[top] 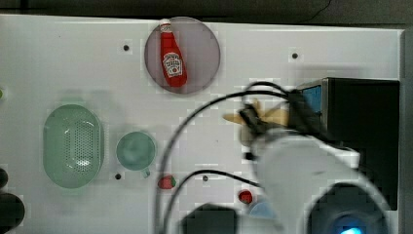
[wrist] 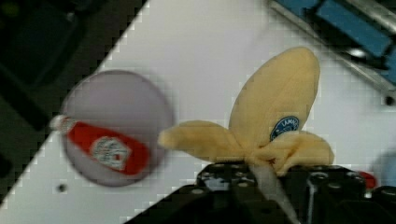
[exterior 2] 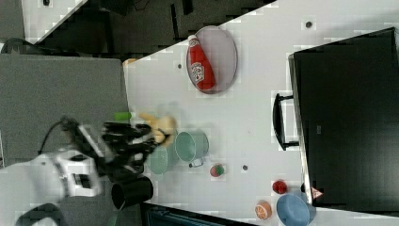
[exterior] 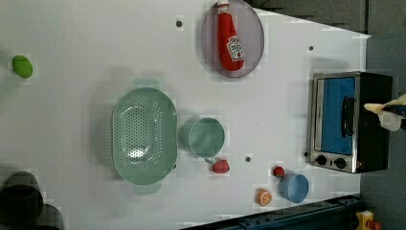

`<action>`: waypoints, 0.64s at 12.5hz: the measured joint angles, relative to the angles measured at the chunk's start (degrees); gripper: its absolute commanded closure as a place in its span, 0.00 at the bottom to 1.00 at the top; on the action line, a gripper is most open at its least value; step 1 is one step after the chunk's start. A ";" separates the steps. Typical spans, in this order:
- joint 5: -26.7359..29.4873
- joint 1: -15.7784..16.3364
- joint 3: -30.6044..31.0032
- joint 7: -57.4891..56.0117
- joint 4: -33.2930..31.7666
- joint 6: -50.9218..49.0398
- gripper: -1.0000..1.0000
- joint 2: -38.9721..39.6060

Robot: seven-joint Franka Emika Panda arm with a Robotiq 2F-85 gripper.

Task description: Pick banana from table and place on oven.

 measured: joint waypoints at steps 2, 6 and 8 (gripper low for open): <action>-1.36 -0.94 -5.34 -3.35 0.22 -2.43 0.74 3.96; -4.32 -3.58 -14.53 -13.96 4.03 -2.99 0.74 15.27; -4.46 -4.46 -17.51 -21.00 7.95 -2.25 0.74 20.91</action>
